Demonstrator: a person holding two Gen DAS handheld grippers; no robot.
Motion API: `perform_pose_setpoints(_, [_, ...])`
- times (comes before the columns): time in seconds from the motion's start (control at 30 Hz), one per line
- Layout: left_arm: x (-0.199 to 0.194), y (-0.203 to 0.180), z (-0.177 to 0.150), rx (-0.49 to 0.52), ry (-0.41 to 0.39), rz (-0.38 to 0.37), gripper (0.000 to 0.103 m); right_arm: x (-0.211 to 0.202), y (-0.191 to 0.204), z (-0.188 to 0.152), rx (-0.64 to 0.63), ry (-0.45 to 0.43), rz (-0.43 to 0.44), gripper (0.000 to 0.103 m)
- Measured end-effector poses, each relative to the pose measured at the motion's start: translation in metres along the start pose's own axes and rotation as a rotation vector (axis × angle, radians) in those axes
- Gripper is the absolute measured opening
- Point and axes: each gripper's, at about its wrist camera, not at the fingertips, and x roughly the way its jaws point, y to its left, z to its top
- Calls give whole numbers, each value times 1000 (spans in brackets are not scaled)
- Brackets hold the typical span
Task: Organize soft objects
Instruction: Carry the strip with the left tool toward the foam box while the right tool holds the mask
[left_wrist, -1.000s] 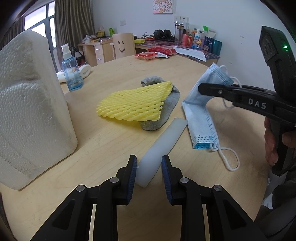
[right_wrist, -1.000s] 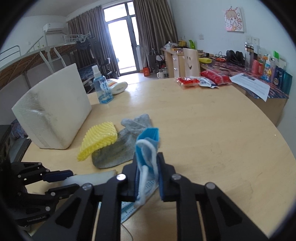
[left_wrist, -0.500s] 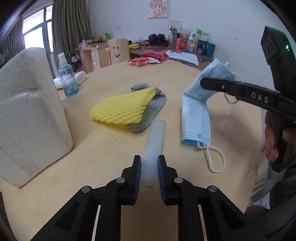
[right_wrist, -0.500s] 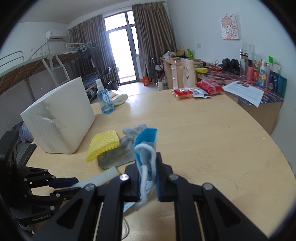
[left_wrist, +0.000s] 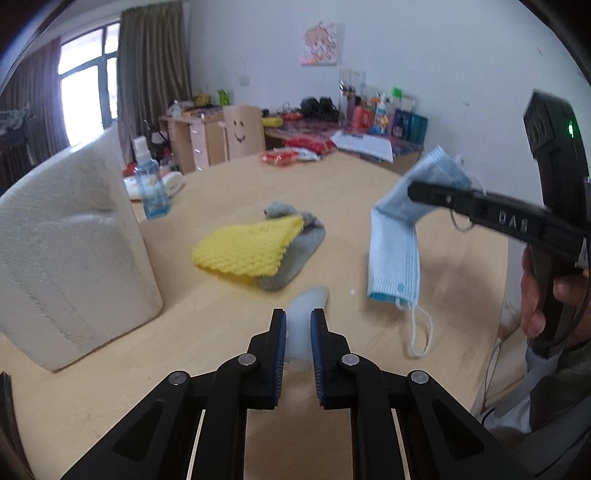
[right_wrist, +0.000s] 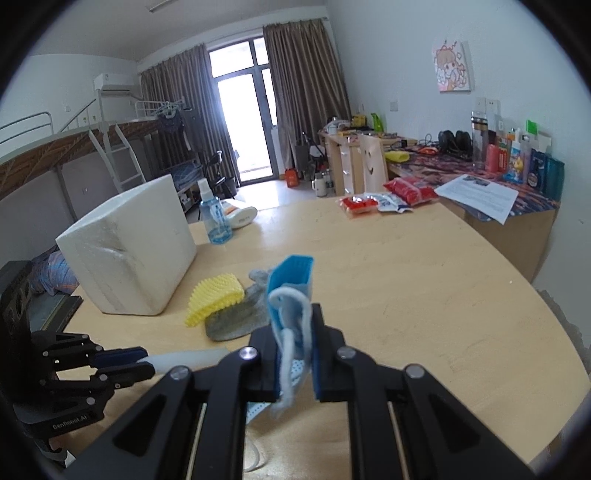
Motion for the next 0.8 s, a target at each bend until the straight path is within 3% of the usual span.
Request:
perform_pose_setpoints(0.3, [-15, 0, 2, -16, -41, 21, 12, -10, 4, 0, -4, -21, 1, 15])
perform_pose_setpoints(0.6, [-39, -13, 1, -10, -156, 134, 13, -27, 12, 2, -21, -62, 10, 15])
perform_pose_setpoints(0.8, [-49, -22, 1, -25, -196, 158, 13, -35, 19, 4, -41, -82, 18, 15])
